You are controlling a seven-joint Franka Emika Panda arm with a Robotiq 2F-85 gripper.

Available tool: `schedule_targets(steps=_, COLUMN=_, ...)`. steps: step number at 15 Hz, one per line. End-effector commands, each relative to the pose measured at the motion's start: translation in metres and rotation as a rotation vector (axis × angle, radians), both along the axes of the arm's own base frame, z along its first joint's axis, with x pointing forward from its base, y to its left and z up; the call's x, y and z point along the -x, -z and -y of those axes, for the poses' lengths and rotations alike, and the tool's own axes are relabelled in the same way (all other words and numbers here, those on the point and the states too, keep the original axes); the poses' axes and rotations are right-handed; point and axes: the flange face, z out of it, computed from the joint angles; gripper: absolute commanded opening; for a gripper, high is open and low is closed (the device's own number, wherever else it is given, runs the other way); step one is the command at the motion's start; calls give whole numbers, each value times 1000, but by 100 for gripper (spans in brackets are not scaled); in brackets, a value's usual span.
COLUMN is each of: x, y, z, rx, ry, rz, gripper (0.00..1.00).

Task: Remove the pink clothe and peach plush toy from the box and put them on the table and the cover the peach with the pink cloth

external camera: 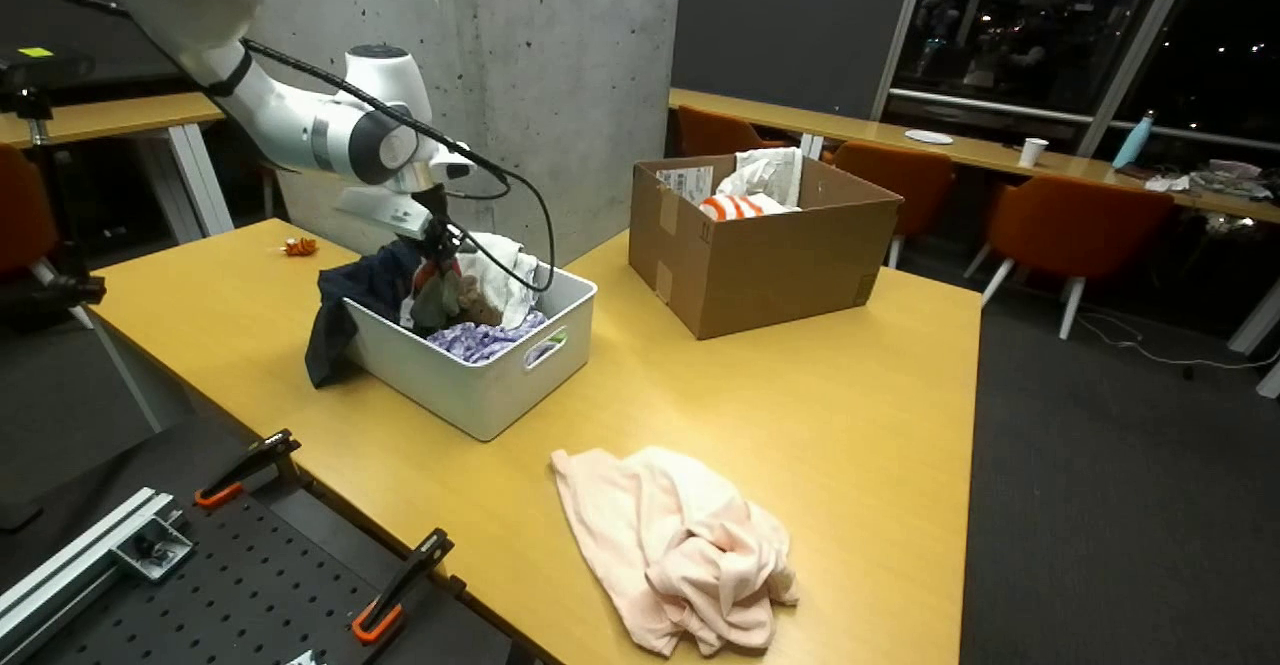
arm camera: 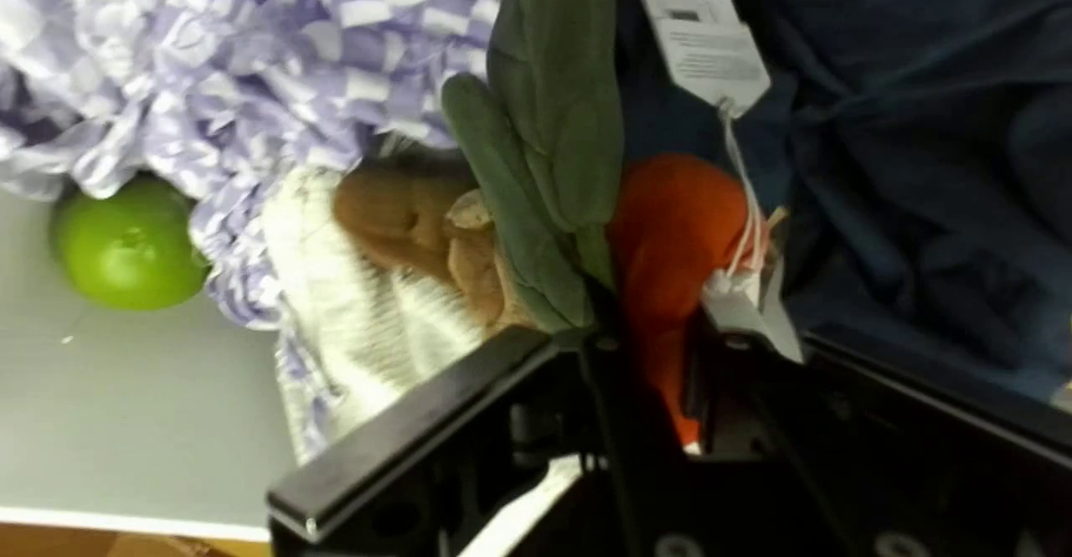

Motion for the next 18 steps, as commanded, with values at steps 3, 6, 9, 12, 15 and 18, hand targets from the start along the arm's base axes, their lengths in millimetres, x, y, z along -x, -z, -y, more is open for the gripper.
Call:
schedule_targets(steps=3, x=-1, y=-77, z=96, rx=-16, ry=145, rz=99, gripper=4)
schedule_targets(steps=6, x=3, y=-94, z=161, rx=-6, ry=237, rz=119, gripper=4)
schedule_targets(steps=9, x=4, y=-88, z=225, rx=4, ry=331, rz=118, gripper=4)
schedule_targets(steps=12, x=-1, y=-65, z=279, rx=-24, ry=420, rz=86, gripper=4)
schedule_targets(steps=15, x=-10, y=-30, z=304, rx=-51, ry=460, rz=49, gripper=4)
schedule_targets(steps=18, x=-24, y=7, z=311, rx=-71, ry=484, rz=12, gripper=4)
